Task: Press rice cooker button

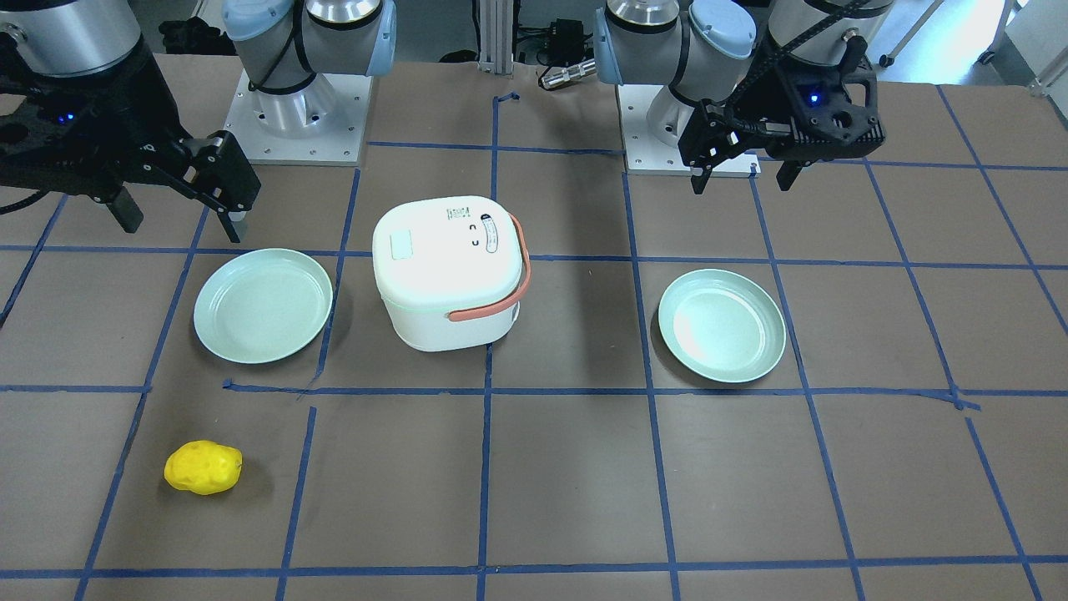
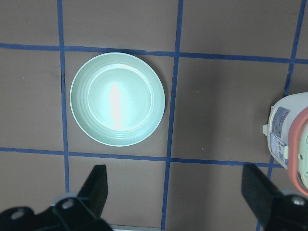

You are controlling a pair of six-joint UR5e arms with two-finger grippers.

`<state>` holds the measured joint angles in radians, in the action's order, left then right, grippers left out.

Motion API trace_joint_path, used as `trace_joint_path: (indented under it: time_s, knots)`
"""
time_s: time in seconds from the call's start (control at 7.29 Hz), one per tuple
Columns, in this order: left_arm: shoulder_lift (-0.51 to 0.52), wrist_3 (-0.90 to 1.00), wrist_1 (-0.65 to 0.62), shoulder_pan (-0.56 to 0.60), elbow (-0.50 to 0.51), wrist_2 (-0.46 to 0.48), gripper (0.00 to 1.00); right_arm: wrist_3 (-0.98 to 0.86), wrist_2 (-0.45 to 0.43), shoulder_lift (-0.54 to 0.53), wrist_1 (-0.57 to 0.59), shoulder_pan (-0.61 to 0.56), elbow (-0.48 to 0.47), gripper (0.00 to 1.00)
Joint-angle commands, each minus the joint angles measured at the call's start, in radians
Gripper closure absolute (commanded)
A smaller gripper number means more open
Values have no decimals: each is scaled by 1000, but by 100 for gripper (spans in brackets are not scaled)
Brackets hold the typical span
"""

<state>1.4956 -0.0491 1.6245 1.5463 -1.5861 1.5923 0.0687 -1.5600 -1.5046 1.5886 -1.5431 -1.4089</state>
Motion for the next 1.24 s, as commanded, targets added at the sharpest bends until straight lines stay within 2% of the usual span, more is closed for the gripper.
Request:
trace_joint_path:
  time_s: [0.0,0.96,1.1]
  knots:
    - [0,0,0,0,0,0,0,-3,-5,0,-1,0,-1,0]
    - [0,0,0,0,0,0,0,-3,-6,-2,-1,0,-1,0]
    - [0,0,0,0,0,0,0,-6,-5,-2,-1,0,-1,3]
